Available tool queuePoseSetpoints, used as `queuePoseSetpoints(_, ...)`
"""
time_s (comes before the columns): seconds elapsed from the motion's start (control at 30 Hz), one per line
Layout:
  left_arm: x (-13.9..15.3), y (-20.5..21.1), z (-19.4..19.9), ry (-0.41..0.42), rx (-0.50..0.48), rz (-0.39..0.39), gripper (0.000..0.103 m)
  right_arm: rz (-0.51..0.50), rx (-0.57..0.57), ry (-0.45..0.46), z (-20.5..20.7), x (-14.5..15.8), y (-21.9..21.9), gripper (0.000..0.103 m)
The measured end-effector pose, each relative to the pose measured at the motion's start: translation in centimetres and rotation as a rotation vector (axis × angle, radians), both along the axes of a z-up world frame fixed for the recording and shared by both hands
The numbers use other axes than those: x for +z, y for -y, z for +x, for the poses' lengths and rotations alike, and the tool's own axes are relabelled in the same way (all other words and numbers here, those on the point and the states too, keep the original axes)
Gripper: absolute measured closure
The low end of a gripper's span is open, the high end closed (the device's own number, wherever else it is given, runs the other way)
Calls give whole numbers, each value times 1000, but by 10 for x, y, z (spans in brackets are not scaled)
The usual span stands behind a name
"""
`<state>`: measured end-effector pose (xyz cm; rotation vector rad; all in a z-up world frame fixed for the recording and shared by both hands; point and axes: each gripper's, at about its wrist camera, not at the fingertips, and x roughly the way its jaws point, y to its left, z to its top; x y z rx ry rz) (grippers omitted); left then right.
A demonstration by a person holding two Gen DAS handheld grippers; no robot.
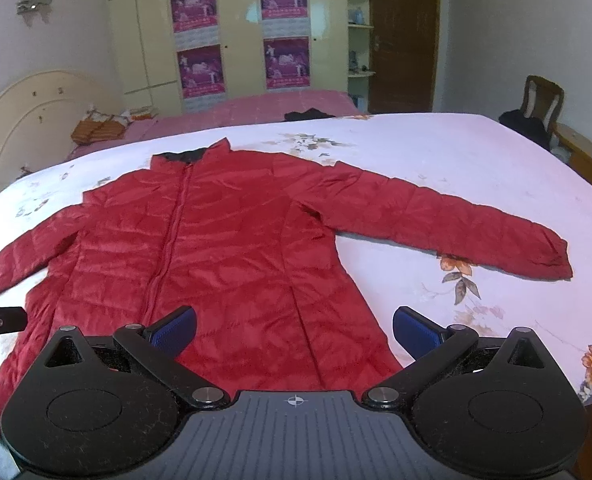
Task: Fold large clothes
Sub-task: 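Move the right gripper to the red jacket's sleeve cuff and close on it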
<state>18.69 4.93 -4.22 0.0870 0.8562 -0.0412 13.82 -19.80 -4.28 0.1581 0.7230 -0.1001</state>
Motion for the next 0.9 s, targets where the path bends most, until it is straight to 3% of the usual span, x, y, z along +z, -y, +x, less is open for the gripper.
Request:
queuePoseSetpoints(0.53,-23,-9,86,-2,-66,-10,1,-24,-139,-1,63,-13,3,0)
queuePoseSetpoints(0.9,-44,19,119,-11,9,-19,2,-27,-150,-21,99,-35,74,0)
